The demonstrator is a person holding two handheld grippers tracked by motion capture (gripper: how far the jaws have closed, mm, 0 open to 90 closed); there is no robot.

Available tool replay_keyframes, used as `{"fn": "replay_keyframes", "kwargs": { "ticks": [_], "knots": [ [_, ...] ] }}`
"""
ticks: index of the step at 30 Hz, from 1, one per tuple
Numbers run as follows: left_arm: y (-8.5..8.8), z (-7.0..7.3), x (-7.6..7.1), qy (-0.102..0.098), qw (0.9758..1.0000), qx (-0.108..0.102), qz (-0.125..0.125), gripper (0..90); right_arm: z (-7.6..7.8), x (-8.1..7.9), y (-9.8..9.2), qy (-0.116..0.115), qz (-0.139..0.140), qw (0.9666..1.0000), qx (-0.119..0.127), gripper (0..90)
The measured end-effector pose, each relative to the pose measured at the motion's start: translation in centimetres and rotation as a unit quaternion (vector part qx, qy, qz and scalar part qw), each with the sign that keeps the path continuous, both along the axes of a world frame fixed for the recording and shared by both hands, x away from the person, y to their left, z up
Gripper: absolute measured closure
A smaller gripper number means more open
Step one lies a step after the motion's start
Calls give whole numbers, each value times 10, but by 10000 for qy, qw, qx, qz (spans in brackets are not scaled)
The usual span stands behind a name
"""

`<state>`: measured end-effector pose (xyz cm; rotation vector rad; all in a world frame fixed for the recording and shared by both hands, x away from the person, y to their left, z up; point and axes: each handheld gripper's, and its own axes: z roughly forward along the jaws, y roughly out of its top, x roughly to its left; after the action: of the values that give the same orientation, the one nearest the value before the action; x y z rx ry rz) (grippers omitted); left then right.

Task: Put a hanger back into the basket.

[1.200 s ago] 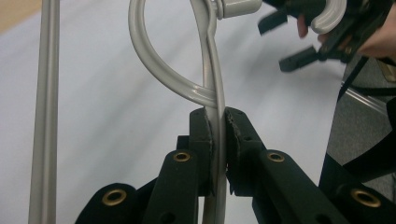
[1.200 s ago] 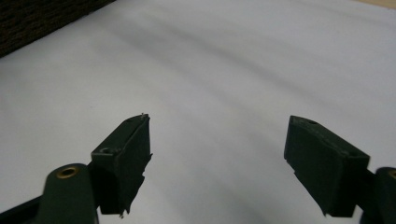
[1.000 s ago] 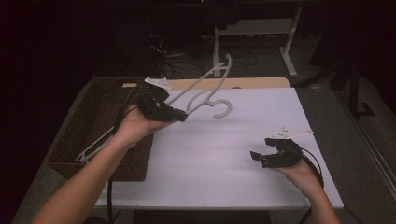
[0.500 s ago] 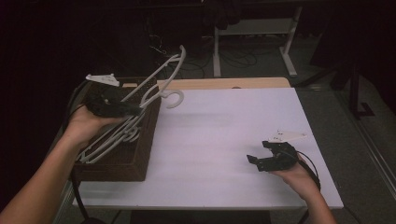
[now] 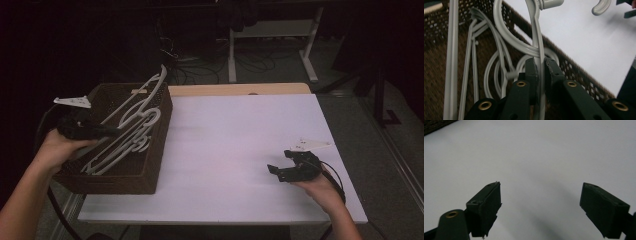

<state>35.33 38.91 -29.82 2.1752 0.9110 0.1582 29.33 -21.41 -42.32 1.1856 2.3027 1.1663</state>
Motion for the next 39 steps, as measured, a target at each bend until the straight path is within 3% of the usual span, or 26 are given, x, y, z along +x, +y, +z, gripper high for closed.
{"fn": "replay_keyframes", "kwargs": {
  "ticks": [11,14,16,23,26,30,35,38,39],
  "knots": [
    [20,-17,-7,232,9996,120,65,815,-1,1,1,10,-6,10000,-24,167],
    [24,-21,-6,145,9996,186,150,798,0,2,1,-2,-6,10000,-22,167],
    [28,-22,-4,-6,9992,98,377,663,0,2,1,-6,-8,10000,-28,167],
    [28,-18,-4,-252,9983,-33,531,471,1,1,1,-17,-7,10000,-15,167],
    [12,-15,-7,-516,9975,-231,419,390,5,1,2,-70,21,10000,1,166],
    [-7,-13,-11,-634,9967,-443,237,344,9,0,4,-112,54,9999,37,166],
    [-37,-13,-18,-845,9936,-751,-25,277,20,0,8,-197,169,9996,87,149],
    [-46,-14,-21,-913,9924,-817,-77,239,25,0,10,-254,223,9994,98,140],
    [-58,-15,-24,-956,9914,-876,-159,239,29,1,11,-284,261,9992,109,138]
  ]
}}
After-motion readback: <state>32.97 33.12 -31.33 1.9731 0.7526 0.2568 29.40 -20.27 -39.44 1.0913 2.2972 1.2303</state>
